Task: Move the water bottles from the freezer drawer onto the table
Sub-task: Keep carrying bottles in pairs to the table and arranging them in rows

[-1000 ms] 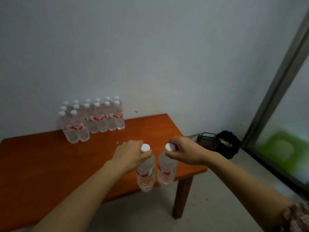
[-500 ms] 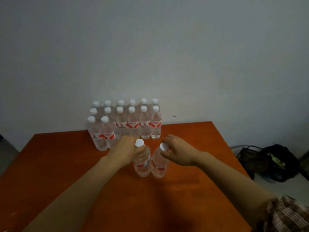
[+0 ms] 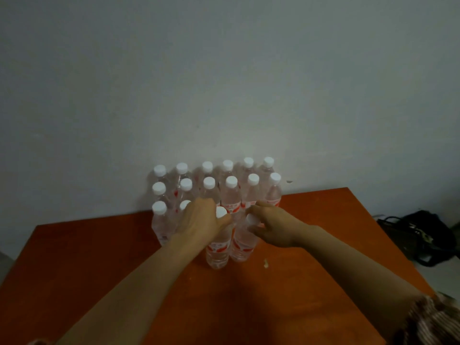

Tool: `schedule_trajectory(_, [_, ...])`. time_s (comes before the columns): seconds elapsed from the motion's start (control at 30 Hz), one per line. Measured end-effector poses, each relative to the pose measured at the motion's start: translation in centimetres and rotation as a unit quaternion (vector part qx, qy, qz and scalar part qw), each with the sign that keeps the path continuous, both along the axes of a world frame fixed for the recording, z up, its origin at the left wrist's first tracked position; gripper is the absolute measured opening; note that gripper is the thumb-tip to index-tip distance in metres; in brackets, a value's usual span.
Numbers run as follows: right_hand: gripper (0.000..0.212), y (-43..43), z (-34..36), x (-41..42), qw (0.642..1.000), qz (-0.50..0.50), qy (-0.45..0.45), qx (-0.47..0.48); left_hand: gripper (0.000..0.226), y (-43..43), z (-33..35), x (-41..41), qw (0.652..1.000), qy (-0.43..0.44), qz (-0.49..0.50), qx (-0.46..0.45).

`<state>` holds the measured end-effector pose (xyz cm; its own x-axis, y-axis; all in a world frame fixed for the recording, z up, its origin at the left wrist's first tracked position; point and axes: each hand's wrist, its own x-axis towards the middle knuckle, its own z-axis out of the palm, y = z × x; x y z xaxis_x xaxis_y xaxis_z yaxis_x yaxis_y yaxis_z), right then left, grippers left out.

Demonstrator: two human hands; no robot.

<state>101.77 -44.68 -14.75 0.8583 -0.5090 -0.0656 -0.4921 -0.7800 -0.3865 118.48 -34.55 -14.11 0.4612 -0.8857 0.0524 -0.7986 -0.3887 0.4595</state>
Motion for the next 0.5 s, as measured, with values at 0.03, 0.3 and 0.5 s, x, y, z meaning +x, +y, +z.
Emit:
schedule_trajectory(0.03, [0.037,-0.2,-0.1,0.7,1.000,0.000,0.000,0.005,0.035,-0.4,-0.1,0.5,1.000,-0.007,-0.003,0.008])
schedule_trajectory(0.3, [0.040,-2.5,-0.5,4.8,0.998,0.010,0.059,0.008,0.035,-3.1,-0.7,2.5,0.994,-0.091,-0.005,0.062])
schedule_trajectory(0.5, [0.039,-3.5,-1.0,5.7,0.999,-0.008,0.042,0.021,0.029,-4.1,-1.6,3.0,0.990,-0.118,-0.018,0.077])
